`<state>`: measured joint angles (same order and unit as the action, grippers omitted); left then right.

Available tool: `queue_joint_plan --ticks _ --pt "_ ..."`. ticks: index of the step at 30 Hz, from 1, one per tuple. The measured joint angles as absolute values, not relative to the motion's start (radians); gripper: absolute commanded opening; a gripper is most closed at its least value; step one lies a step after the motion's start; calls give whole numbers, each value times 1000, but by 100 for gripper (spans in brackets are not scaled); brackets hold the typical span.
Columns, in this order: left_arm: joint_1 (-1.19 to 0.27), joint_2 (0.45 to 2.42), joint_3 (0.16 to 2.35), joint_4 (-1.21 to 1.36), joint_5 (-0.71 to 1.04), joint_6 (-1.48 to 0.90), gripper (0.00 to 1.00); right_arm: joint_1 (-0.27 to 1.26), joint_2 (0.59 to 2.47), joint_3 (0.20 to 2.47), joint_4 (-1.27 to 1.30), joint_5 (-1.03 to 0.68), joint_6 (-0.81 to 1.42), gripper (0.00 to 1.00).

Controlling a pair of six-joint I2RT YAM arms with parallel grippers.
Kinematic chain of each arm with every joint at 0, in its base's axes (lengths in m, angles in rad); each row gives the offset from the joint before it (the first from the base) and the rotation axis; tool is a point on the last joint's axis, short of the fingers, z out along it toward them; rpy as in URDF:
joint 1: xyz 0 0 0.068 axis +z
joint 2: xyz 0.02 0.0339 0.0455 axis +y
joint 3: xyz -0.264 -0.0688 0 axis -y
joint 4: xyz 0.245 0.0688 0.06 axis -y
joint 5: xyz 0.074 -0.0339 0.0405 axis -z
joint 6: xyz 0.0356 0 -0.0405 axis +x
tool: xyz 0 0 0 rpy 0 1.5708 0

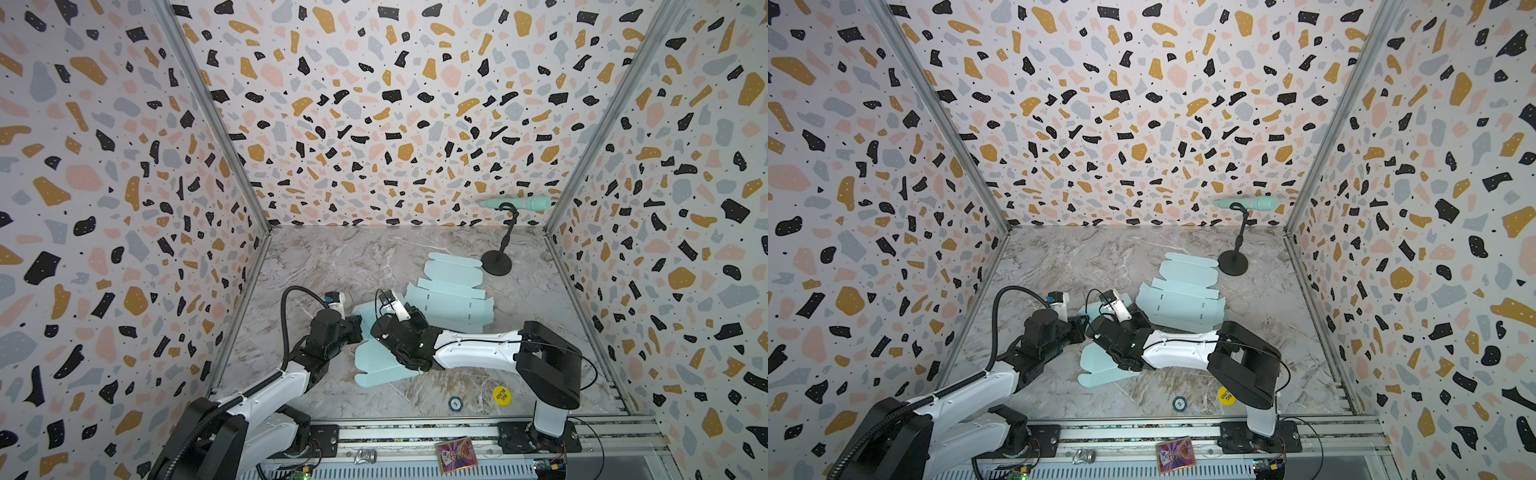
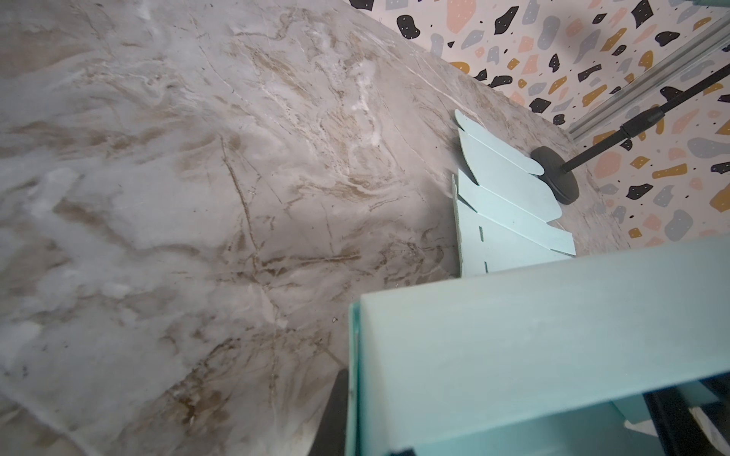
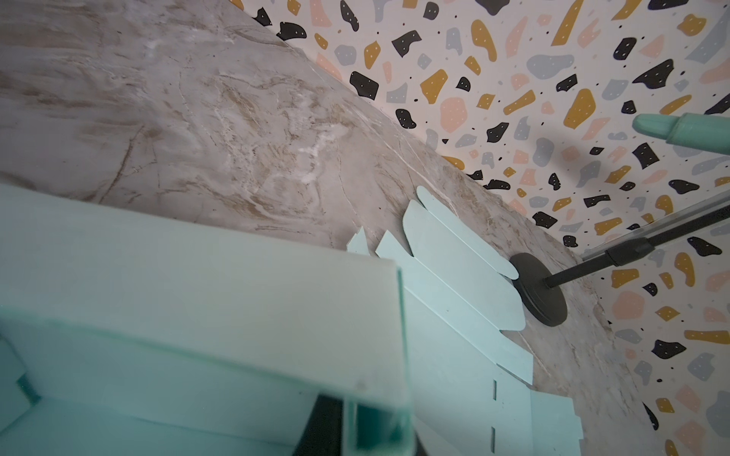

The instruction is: Fold the paper box

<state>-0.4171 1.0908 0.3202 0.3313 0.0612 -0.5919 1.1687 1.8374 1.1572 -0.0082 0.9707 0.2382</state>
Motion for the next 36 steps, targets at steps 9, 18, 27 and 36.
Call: queue_joint_plan --ticks 9,18,27,36 --pt "-417 1110 318 337 44 -606 0 1158 1894 1193 3 985 247 9" --pt "-420 1111 311 345 44 -606 0 1154 1893 1180 -5 983 272 19" --pt "-428 1111 308 371 67 -600 0 1152 1846 1141 10 981 295 10" --pt "-428 1111 305 377 64 -602 0 1152 1846 1130 41 982 290 11"
